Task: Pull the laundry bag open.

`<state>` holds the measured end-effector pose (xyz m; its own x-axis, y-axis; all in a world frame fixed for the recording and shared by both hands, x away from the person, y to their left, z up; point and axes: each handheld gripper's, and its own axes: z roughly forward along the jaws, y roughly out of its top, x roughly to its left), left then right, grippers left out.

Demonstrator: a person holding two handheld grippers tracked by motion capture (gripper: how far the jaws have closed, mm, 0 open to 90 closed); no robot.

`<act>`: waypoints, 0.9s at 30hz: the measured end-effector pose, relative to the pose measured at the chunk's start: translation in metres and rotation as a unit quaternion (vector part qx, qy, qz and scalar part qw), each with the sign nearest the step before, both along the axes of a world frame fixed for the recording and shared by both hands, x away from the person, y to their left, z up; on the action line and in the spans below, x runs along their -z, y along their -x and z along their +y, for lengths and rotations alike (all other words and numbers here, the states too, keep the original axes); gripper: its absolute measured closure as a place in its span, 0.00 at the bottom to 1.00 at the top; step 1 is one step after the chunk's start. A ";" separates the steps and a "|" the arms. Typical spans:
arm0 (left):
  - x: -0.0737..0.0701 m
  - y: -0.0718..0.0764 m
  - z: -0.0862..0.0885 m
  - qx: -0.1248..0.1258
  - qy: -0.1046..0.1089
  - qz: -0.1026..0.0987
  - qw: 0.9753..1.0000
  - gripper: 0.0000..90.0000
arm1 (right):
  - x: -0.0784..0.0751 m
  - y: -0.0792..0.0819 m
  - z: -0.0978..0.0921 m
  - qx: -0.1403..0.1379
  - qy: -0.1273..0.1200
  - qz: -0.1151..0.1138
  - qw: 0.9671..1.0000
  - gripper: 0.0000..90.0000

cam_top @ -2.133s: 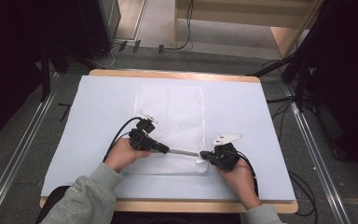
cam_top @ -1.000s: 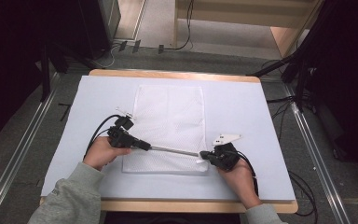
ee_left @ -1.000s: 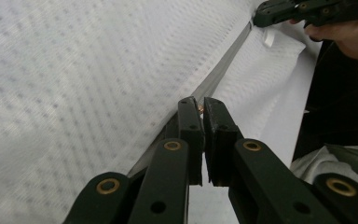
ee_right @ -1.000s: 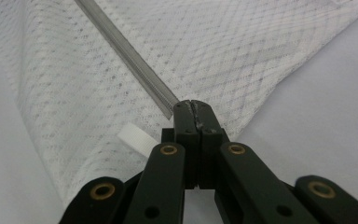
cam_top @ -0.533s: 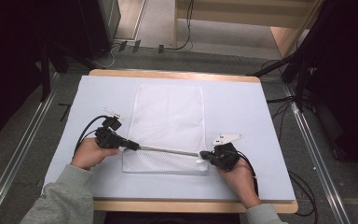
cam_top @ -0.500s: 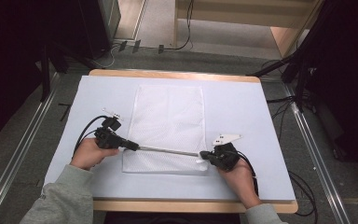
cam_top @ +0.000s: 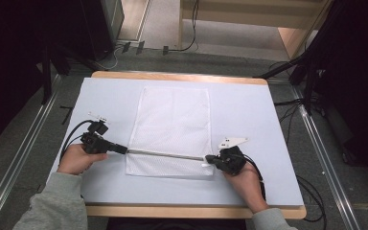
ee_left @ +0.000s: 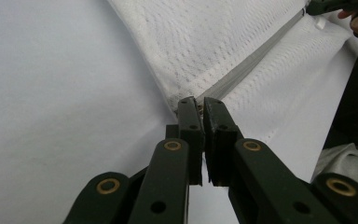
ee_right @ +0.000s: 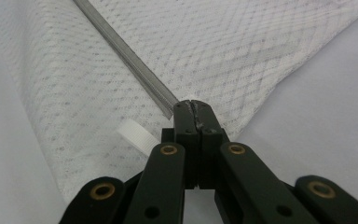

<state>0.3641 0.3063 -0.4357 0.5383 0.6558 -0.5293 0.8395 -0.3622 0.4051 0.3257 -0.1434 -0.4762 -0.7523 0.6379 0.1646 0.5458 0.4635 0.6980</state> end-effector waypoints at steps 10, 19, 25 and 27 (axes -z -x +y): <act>-0.001 0.004 -0.002 0.005 0.001 -0.006 1.000 0.98 | -0.002 -0.003 0.000 -0.005 0.004 0.010 1.000 1.00; -0.001 0.006 -0.010 0.028 -0.010 -0.017 0.999 0.95 | -0.004 -0.006 0.000 -0.003 -0.004 0.032 0.999 0.93; -0.003 0.006 -0.007 0.027 0.001 -0.043 0.999 0.79 | -0.007 -0.009 0.001 -0.004 -0.018 0.050 0.999 0.85; -0.004 0.006 -0.005 0.021 0.003 -0.054 0.998 0.75 | -0.009 -0.010 0.000 -0.002 -0.021 0.046 0.999 0.83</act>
